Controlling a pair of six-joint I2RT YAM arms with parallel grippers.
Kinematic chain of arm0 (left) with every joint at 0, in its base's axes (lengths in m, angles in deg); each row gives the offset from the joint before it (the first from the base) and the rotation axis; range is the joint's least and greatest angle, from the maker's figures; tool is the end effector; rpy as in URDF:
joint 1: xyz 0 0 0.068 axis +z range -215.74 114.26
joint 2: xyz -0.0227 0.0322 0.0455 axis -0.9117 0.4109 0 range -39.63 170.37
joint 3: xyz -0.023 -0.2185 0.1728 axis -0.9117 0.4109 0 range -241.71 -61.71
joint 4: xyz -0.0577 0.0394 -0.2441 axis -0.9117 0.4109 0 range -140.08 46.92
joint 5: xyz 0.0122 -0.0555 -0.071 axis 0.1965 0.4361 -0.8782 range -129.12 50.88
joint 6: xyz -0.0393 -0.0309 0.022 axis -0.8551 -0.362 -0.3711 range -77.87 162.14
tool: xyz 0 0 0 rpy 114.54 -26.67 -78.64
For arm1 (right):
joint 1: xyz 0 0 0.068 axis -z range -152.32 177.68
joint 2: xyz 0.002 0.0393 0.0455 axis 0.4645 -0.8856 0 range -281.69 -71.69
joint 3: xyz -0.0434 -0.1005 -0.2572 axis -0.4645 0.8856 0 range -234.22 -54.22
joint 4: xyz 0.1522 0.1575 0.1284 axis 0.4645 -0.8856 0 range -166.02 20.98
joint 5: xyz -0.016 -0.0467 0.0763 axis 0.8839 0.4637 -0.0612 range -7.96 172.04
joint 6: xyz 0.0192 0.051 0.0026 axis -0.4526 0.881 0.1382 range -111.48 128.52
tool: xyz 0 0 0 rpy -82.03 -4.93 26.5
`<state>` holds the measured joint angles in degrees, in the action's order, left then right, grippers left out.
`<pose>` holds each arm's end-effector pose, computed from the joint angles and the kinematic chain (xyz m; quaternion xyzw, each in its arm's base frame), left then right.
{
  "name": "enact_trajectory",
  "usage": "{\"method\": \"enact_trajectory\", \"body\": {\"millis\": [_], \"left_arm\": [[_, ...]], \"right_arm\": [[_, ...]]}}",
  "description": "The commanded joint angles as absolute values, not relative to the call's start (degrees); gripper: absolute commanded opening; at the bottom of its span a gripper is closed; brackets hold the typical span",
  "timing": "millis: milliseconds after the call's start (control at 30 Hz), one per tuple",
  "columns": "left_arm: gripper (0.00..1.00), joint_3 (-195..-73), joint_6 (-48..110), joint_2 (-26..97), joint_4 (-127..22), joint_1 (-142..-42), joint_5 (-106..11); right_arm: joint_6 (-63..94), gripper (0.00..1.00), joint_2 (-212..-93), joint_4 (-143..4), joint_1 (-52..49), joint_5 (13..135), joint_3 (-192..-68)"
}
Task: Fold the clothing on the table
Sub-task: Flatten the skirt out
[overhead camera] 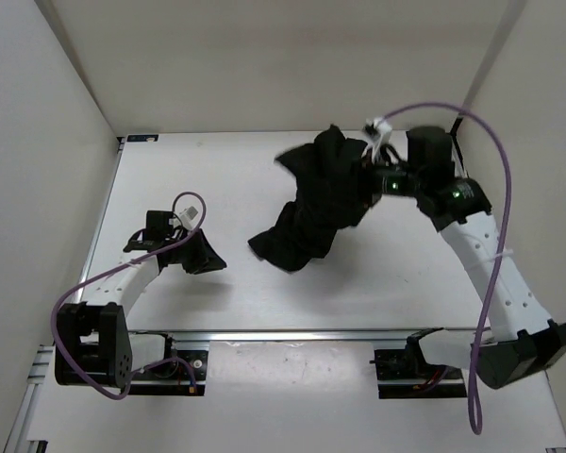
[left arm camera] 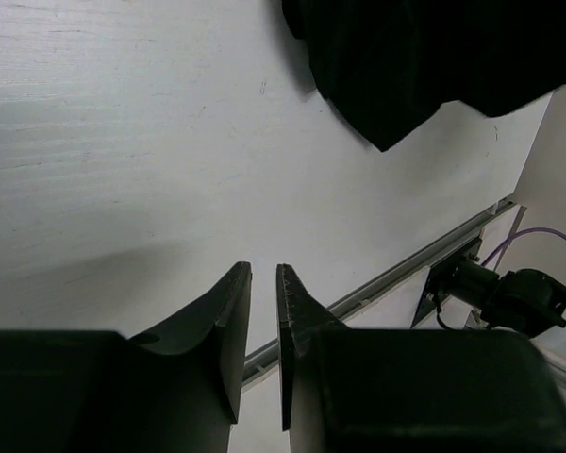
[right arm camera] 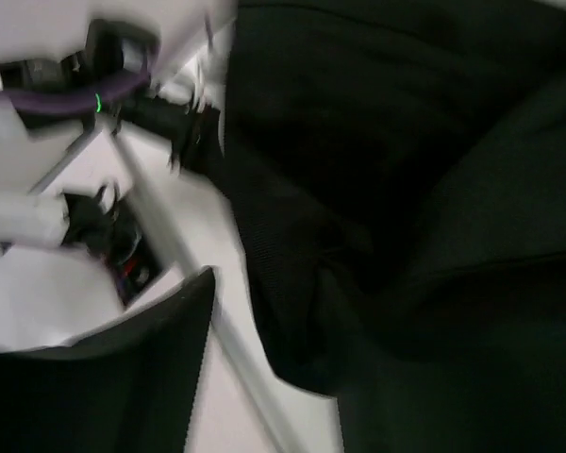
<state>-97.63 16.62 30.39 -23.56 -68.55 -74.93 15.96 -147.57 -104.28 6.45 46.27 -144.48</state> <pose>0.2069 -0.0316 0.1946 -0.1047 0.9178 -0.3474 0.1612 0.2397 0.1159 0.4563 -0.2670 0.7571 0.3787 0.4604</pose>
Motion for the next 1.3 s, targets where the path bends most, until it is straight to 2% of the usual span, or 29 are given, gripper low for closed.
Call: {"method": "enact_trajectory", "body": {"millis": [0,33,100,233,300,467,633,767,900,933,1000,1033,1067,1267], "left_arm": [[0.28,-96.6,17.3,29.6,-24.7,-68.6,-74.5],[0.28,-96.3,17.3,29.5,-24.7,-68.6,-74.3],[0.28,-96.7,18.0,30.2,-24.4,-68.6,-73.8],[0.28,-101.5,18.7,31.3,-23.3,-67.4,-74.7],[0.28,-103.7,18.4,31.8,-23.6,-67.1,-75.6],[0.29,-105.8,16.1,32.9,-25.9,-67.5,-77.7],[0.28,-104.5,11.5,36.4,-35.2,-68.0,-78.8],[0.40,-106.3,8.0,43.0,-43.9,-68.6,-79.8],[0.39,-108.8,5.7,47.2,-48.7,-70.7,-81.1],[0.39,-109.2,5.7,48.0,-49.0,-71.8,-80.2],[0.38,-108.9,5.1,49.6,-49.6,-73.0,-80.0],[0.38,-108.7,4.3,49.8,-51.6,-73.4,-80.2],[0.37,-108.7,4.6,50.3,-51.9,-73.6,-80.9],[0.38,-109.4,5.0,50.2,-50.3,-71.4,-82.4]], "right_arm": [[18.9,0.60,-146.3,-114.5,6.5,42.0,-126.8],[19.7,0.63,-145.4,-115.1,6.9,44.2,-121.9],[20.4,0.63,-141.4,-115.2,11.4,45.4,-116.7],[23.4,0.62,-138.8,-112.1,20.8,49.3,-114.9],[24.4,0.62,-138.8,-109.4,22.1,49.0,-114.8],[24.6,0.64,-145.1,-105.3,15.1,52.2,-117.4],[23.1,0.63,-155.9,-106.2,6.6,54.5,-123.5],[22.9,0.62,-160.3,-107.0,0.6,54.5,-126.7],[21.7,0.61,-164.7,-111.5,-3.9,56.8,-126.7],[21.4,0.60,-166.4,-112.0,-4.8,56.9,-126.0],[21.0,0.39,-169.2,-113.8,-5.5,55.5,-122.4],[21.0,0.13,-171.3,-114.5,-5.3,55.4,-121.0],[21.1,0.01,-173.2,-116.5,-5.0,55.7,-120.0],[22.6,0.00,-172.1,-119.7,0.0,62.9,-111.4]]}}
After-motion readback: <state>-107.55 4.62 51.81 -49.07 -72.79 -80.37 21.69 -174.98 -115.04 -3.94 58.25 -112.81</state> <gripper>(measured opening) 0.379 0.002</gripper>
